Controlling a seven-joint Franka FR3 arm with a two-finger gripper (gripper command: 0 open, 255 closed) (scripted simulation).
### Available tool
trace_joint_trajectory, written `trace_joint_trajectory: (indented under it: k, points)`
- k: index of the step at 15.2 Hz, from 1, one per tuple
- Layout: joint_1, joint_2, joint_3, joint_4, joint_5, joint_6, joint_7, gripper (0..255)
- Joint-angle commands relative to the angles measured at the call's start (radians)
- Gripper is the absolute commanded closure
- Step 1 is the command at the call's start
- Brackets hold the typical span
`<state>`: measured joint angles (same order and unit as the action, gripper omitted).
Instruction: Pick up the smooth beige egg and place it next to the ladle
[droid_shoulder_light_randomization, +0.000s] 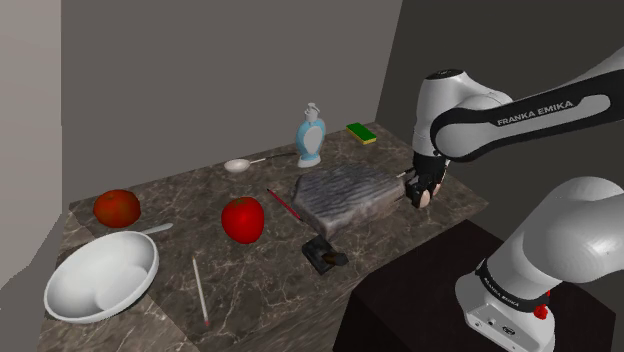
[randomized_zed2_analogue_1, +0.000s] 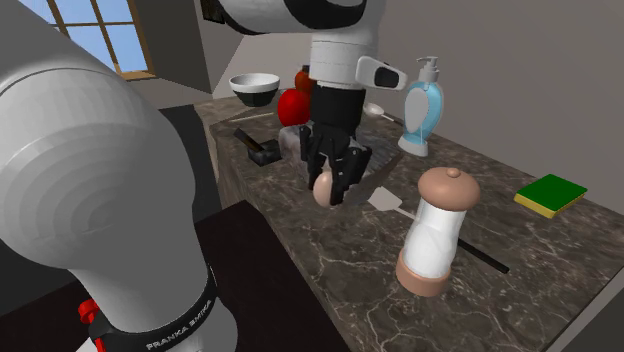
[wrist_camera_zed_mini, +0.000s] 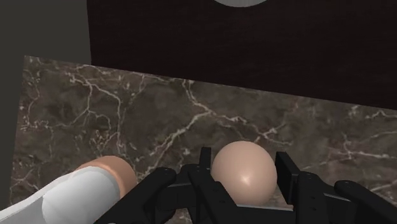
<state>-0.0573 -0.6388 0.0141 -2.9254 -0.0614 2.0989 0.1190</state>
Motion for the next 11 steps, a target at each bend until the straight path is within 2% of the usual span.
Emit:
trace_joint_trajectory:
  k: [1,11]
  points:
    - [0.003,-0.023,0.001,0.018,0.003,-0.042,-0.001,255]
    - [0.005,-0.11,0.001,0.109,0.008,-0.22,-0.011,255]
